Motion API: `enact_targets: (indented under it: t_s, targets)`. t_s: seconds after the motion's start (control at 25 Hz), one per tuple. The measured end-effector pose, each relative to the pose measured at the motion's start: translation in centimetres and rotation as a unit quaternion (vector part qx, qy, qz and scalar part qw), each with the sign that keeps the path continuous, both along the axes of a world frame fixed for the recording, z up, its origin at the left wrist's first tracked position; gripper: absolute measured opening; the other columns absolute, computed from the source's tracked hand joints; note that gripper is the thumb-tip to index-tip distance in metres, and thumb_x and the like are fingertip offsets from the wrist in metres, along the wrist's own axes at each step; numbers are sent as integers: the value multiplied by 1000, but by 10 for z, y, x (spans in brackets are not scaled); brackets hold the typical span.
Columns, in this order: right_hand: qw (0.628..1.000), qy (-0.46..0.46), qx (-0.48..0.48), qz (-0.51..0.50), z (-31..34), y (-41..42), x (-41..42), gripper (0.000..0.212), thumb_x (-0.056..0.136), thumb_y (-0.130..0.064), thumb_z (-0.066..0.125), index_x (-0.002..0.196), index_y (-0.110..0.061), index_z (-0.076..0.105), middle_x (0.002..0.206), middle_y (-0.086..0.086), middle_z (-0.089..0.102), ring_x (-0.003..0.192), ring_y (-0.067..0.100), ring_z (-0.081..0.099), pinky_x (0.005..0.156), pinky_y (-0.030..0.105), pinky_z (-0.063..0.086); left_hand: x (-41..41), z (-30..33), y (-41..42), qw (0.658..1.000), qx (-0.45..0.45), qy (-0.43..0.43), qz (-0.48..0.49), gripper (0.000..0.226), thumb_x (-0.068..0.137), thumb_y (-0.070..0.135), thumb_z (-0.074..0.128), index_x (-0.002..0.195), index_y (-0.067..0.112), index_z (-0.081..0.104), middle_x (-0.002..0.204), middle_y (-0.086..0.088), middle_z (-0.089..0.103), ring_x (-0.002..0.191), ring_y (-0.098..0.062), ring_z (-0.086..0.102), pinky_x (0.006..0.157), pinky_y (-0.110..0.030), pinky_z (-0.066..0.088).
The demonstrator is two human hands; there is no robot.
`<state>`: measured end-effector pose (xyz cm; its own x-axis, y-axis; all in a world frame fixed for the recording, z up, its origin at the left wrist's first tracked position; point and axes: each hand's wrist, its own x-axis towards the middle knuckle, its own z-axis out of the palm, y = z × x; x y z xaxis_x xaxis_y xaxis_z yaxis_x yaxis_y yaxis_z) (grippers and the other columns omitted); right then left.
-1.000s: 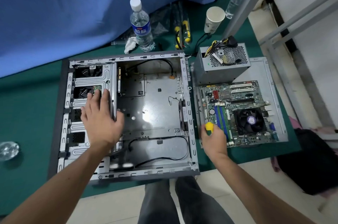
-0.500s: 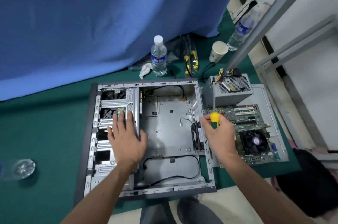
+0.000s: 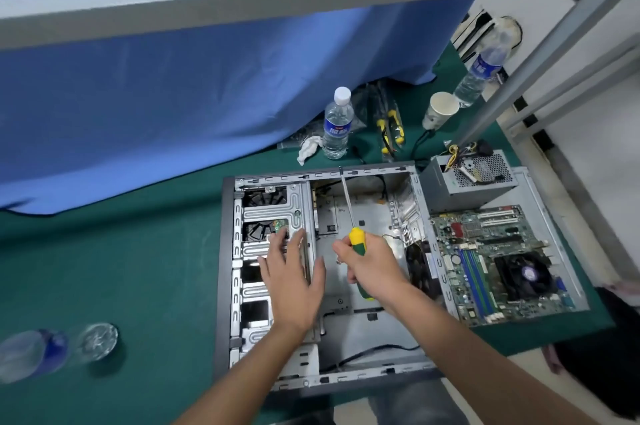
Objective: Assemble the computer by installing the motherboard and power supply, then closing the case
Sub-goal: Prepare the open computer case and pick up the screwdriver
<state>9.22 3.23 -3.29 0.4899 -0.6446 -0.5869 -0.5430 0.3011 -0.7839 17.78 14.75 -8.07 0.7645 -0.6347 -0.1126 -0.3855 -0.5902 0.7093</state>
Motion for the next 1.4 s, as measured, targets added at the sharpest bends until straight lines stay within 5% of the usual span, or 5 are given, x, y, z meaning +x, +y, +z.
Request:
enact_targets:
  t_s: [0.32, 0.68, 0.84, 1.0, 1.4]
  targets:
    - [993, -62, 84, 62, 9, -4, -2, 14, 94, -25, 67, 88, -13, 69, 55, -6, 60, 50, 12, 52, 53, 26, 48, 18, 40, 10, 959, -142, 198, -144, 29, 91, 13, 69, 113, 31, 68, 105, 13, 71, 102, -8, 66, 94, -30, 51]
    - [984, -105, 144, 28, 22, 1, -11, 22, 96, -28, 64, 78, -15, 66, 64, 1, 54, 50, 14, 48, 50, 27, 47, 31, 50, -1, 947, -176, 228, -139, 22, 86, 7, 73, 87, 29, 75, 85, 10, 75, 80, -7, 68, 75, -19, 52]
    - [991, 32, -47, 120, 26, -7, -19, 39, 91, -36, 63, 58, -21, 49, 50, -7, 44, 42, 12, 43, 47, 26, 41, 38, 45, 2, 940, -186, 277, -75, 17, 84, 6, 75, 86, 23, 75, 82, 0, 75, 75, -15, 70, 70, -21, 55]
    - [877, 215, -315, 293, 31, -14, -26, 37, 90, -43, 56, 61, -21, 44, 56, -5, 49, 55, 17, 50, 51, 29, 37, 57, 43, 5, 937, -186, 292, -52, 12, 76, 16, 78, 88, 16, 75, 83, -3, 75, 74, -14, 70, 69, -18, 55]
    - [803, 265, -382, 372, 37, -24, -24, 21, 90, -40, 50, 74, -25, 47, 62, -6, 42, 67, 24, 55, 60, 31, 44, 81, 49, 6, 923, -218, 315, -26, 15, 69, 15, 78, 83, 19, 76, 82, -4, 76, 76, -16, 74, 69, -18, 56]
